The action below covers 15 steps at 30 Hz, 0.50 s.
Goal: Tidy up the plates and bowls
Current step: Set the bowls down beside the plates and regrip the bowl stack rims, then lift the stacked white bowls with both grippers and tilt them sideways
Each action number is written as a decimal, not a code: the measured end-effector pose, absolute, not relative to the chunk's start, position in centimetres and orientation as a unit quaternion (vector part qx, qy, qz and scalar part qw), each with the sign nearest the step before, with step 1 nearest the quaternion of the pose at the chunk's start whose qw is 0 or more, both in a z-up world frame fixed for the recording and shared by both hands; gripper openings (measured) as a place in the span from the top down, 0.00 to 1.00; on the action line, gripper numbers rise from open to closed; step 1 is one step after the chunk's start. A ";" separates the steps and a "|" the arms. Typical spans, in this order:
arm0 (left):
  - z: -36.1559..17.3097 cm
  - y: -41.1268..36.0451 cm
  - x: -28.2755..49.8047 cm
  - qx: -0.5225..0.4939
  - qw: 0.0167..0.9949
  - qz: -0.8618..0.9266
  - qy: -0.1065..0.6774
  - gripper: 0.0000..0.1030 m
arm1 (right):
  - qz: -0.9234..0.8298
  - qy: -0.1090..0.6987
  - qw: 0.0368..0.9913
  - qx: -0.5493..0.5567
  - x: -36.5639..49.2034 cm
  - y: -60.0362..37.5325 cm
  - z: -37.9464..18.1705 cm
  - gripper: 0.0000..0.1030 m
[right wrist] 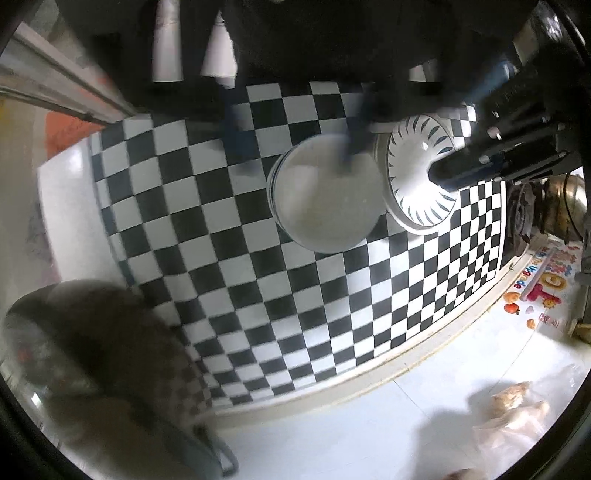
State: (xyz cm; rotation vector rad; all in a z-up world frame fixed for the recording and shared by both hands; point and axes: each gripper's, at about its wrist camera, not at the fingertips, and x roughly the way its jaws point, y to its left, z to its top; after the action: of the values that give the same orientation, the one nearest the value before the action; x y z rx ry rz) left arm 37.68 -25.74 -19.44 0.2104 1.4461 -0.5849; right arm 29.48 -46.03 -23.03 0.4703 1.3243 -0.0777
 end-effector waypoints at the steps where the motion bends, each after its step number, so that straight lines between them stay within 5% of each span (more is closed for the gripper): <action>1: -20.1 -25.6 38.5 0.083 0.703 -0.259 0.657 0.88 | -0.034 0.613 0.759 0.219 29.8 -46.3 -24.0 0.21; 15: -27.4 -27.5 44.7 0.003 0.610 -0.283 0.740 0.82 | -0.005 0.659 0.705 0.262 33.5 -46.7 -32.8 0.18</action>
State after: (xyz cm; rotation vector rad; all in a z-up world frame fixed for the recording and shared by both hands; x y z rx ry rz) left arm 44.69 -27.45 -27.42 0.0063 1.7087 -0.6536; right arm 33.48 -46.68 -32.83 0.5815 1.4655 -0.0107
